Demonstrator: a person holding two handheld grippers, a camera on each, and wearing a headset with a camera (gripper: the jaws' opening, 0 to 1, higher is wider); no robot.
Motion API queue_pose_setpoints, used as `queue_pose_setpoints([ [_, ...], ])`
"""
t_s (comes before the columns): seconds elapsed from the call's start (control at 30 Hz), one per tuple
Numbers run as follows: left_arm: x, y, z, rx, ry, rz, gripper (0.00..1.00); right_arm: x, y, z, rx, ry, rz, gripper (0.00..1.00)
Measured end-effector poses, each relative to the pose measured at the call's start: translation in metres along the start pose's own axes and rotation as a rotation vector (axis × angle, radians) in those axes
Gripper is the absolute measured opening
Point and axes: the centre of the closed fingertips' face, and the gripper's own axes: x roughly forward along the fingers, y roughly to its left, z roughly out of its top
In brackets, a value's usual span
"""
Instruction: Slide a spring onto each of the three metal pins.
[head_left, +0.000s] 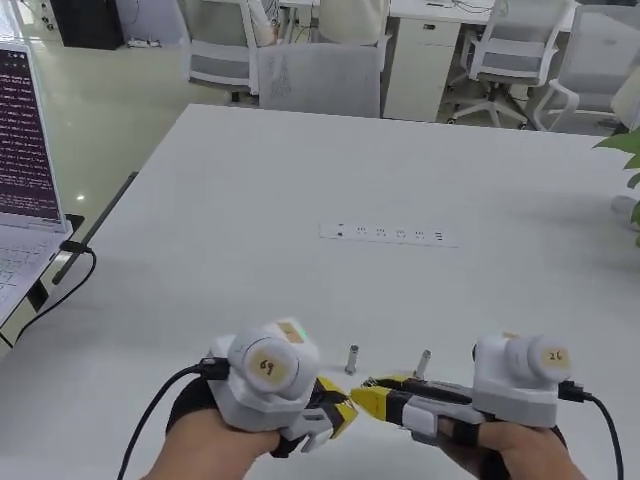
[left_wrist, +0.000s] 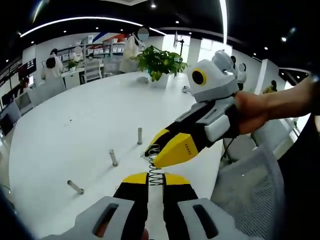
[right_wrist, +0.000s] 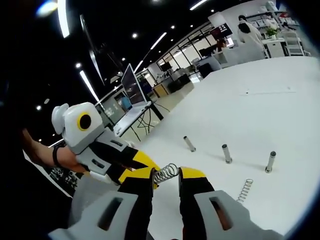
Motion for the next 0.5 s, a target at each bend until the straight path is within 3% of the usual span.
queue_pose_setpoints([
  [0.5, 0.0009, -0.0005, 0.0026, 0.018, -0.022, -0.01, 0.02, -0.0031, 0.0049, 0.0074, 0.002, -0.02, 0.016, 0.11],
])
